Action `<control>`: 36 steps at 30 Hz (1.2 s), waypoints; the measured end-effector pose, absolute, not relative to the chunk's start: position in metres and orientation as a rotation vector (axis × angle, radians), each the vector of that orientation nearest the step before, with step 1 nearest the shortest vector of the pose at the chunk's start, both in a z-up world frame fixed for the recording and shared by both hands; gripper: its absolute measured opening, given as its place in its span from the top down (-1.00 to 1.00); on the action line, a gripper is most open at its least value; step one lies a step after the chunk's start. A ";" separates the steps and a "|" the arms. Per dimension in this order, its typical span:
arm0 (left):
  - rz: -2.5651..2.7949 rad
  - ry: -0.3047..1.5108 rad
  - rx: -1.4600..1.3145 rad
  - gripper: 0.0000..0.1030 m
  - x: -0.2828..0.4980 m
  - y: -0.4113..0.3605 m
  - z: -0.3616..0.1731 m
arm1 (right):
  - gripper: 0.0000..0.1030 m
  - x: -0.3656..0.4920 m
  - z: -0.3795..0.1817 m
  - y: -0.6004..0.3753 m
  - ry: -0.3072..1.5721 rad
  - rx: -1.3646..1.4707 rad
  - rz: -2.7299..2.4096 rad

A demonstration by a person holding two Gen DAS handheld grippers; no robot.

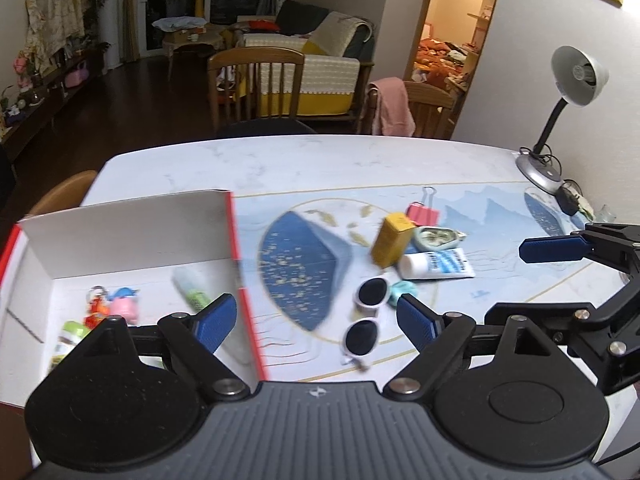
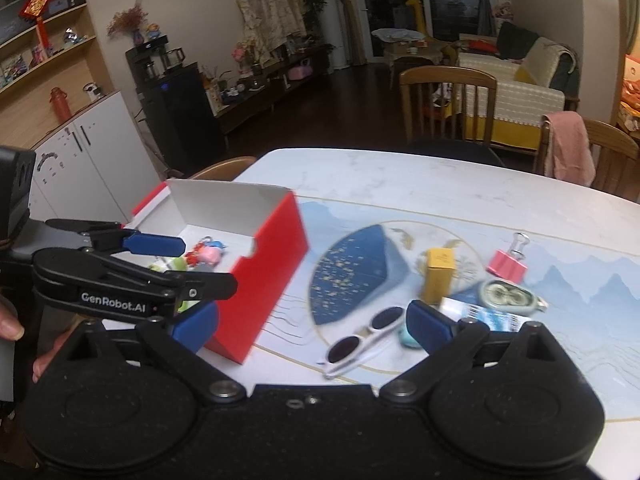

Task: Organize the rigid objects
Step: 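Withdraw both grippers from the box back over the table items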

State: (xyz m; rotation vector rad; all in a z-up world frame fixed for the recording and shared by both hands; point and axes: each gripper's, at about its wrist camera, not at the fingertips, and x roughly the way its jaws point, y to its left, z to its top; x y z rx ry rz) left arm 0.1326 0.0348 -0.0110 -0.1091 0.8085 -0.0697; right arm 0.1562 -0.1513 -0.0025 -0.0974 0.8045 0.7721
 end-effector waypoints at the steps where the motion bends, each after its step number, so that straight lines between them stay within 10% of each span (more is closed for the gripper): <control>1: -0.072 0.809 -0.111 -0.77 0.134 0.030 -0.012 | -0.94 0.158 -0.003 -0.157 0.806 -0.095 0.766; 4: -0.070 0.803 -0.110 -0.99 0.138 0.013 -0.015 | -0.94 0.164 -0.006 -0.175 0.810 -0.088 0.751; 36: -0.056 0.867 -0.017 -0.99 0.194 -0.104 -0.105 | -0.84 0.256 -0.079 -0.277 0.905 -0.158 0.664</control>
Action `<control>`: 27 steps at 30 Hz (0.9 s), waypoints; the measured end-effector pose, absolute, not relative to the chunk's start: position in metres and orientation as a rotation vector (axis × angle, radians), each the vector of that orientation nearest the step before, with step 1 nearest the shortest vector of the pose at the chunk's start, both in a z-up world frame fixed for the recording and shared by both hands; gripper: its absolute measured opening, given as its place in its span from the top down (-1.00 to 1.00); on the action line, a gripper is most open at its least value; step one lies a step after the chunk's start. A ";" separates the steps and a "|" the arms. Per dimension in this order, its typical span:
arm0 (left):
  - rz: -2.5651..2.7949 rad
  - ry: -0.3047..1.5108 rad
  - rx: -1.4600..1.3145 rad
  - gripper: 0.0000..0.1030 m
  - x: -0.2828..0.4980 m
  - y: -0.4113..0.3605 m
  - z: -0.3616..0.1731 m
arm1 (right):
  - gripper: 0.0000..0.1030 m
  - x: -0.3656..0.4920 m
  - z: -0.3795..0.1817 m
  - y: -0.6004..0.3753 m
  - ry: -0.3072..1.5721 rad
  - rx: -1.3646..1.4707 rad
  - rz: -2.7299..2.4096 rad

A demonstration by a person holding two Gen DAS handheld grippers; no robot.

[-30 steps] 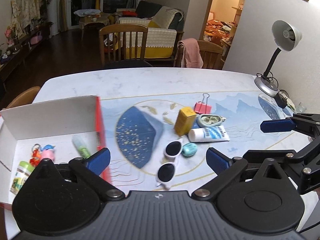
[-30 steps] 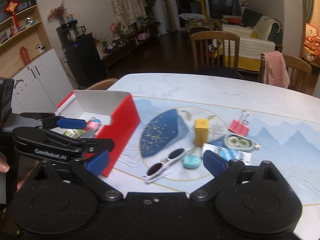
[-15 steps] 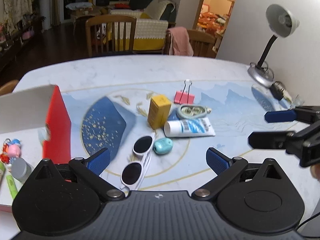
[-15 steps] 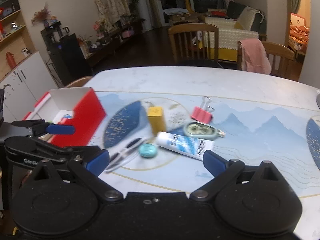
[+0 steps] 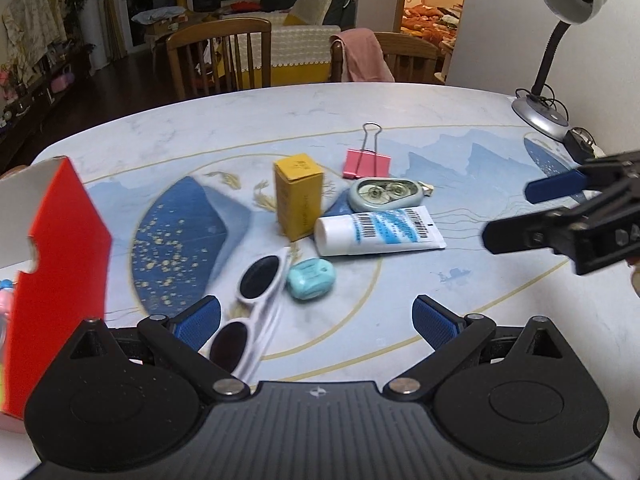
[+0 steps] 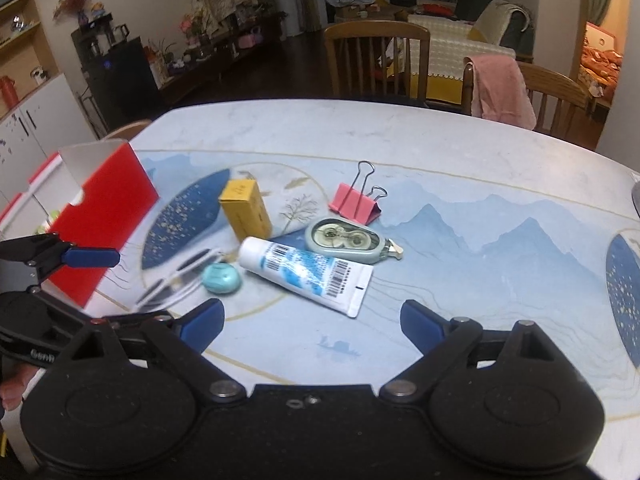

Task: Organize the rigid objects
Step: 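Withdraw both grippers from the box back over the table items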

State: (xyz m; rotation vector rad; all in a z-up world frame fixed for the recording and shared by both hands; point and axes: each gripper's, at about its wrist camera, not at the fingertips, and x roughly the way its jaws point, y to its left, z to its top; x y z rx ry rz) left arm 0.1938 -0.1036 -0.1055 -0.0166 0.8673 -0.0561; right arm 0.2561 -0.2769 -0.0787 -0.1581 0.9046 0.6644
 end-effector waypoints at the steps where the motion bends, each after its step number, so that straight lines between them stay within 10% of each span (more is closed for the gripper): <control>1: -0.060 0.865 -0.021 -0.99 0.194 -0.107 -0.108 | -0.84 0.260 -0.081 -0.276 0.908 -0.166 0.668; 27: -0.024 0.921 -0.027 -0.97 0.238 -0.134 -0.157 | -0.47 0.314 -0.131 -0.229 0.959 -0.341 0.838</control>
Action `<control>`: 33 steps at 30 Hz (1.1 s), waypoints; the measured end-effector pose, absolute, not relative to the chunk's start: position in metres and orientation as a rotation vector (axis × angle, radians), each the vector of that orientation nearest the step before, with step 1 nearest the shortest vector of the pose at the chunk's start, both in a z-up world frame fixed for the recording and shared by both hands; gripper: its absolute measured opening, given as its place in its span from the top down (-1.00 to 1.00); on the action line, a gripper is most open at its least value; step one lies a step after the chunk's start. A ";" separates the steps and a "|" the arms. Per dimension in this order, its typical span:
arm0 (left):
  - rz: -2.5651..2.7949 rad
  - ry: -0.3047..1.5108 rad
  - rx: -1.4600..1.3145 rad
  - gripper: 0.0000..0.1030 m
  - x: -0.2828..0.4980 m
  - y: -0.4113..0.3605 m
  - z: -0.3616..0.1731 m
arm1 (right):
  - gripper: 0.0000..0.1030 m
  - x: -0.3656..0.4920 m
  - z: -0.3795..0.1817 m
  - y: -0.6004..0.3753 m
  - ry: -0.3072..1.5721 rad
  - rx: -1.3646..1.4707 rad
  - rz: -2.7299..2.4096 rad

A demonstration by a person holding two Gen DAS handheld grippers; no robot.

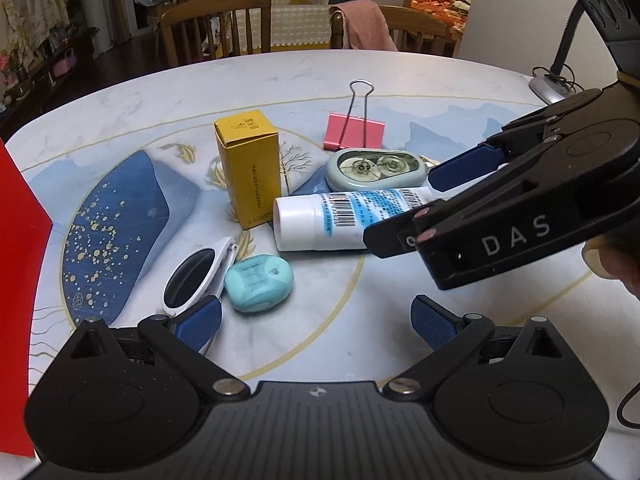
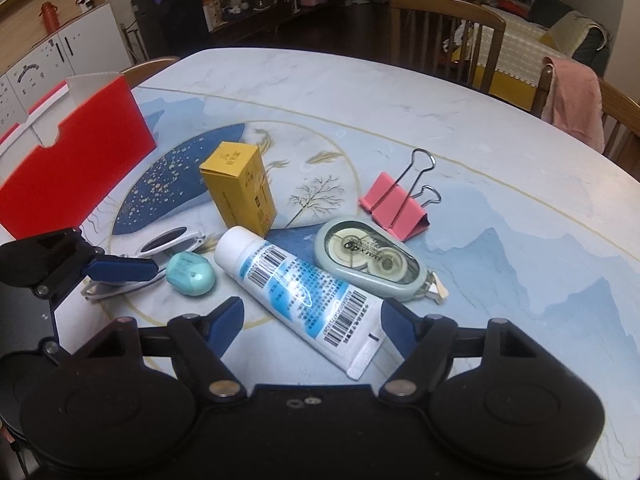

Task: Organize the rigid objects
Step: 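Withdraw both grippers from the box back over the table items, then grasp the teal eraser with the left gripper while the right gripper grasps the white toothpaste tube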

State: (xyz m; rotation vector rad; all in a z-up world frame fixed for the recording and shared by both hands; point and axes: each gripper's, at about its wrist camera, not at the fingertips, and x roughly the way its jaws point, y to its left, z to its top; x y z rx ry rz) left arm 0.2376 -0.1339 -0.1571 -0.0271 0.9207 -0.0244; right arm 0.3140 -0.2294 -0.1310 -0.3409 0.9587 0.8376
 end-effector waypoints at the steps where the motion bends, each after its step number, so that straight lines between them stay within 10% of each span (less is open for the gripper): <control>1: -0.023 0.923 -0.031 -0.97 0.239 -0.133 -0.158 | -0.47 0.316 -0.132 -0.228 0.962 -0.345 0.840; 12: -0.012 0.924 -0.051 -0.96 0.253 -0.129 -0.165 | -0.53 0.331 -0.145 -0.228 0.998 -0.360 0.844; 21: 0.005 0.892 -0.040 -0.50 0.249 -0.127 -0.162 | -0.59 0.331 -0.147 -0.221 1.001 -0.365 0.864; 33: -0.043 0.889 -0.003 0.21 0.240 -0.130 -0.157 | 0.13 0.315 -0.141 -0.213 1.019 -0.332 0.913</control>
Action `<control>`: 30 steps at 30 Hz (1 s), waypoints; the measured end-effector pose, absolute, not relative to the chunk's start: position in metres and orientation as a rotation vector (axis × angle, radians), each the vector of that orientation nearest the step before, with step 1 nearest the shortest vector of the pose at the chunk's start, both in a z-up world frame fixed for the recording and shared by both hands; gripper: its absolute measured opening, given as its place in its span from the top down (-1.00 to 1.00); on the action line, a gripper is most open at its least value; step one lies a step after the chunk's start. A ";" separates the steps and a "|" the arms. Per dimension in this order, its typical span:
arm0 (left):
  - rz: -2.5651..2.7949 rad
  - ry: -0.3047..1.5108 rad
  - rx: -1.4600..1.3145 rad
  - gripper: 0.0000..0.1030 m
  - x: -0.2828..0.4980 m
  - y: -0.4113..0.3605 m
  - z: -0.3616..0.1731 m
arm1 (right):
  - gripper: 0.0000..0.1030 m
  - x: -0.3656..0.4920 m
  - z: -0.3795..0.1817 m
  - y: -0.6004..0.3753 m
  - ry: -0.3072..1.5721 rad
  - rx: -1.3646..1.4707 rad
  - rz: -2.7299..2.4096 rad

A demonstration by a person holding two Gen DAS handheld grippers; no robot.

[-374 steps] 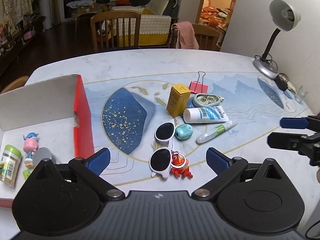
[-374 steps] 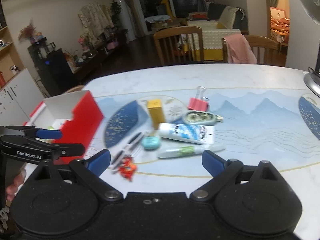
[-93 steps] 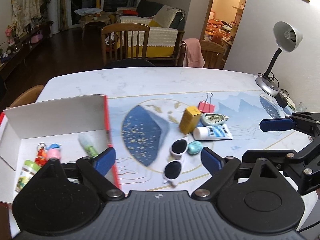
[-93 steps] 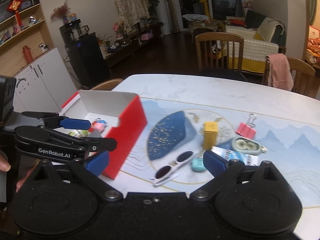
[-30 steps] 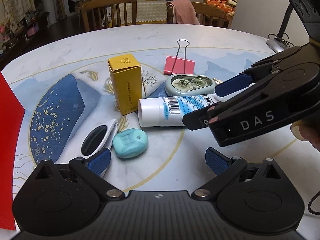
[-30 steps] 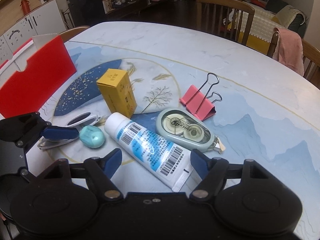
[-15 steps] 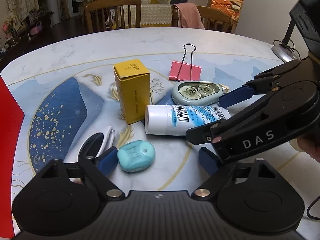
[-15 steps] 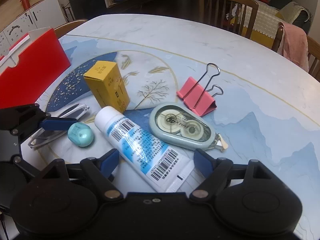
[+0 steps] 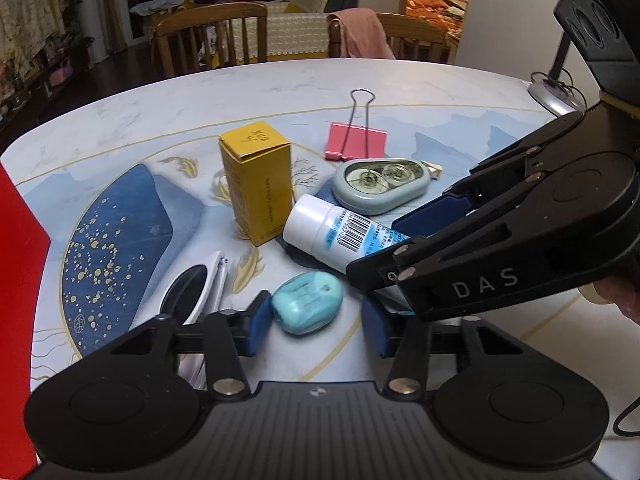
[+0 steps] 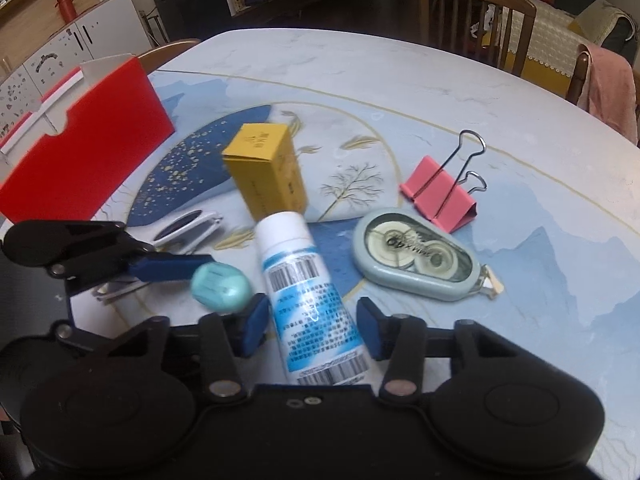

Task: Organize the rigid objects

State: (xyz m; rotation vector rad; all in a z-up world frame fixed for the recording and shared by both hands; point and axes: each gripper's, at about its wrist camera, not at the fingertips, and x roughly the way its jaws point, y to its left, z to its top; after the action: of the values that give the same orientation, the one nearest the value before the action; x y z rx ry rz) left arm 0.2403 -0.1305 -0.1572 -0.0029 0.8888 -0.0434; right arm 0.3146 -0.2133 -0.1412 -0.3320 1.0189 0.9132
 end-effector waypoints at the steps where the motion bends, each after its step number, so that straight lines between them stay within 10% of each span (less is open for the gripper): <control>1: -0.042 0.888 0.003 0.29 0.240 -0.130 -0.157 | 0.16 0.313 -0.141 -0.214 1.019 -0.326 0.911; 30: -0.093 0.899 -0.111 0.29 0.187 -0.111 -0.126 | 0.28 0.233 -0.104 -0.265 1.065 -0.066 0.754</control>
State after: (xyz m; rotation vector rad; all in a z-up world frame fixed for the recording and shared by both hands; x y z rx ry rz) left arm 0.1874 -0.1112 -0.1256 -0.1109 0.8987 -0.0928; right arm 0.2326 -0.2646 -0.1038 -0.0662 1.0653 0.7539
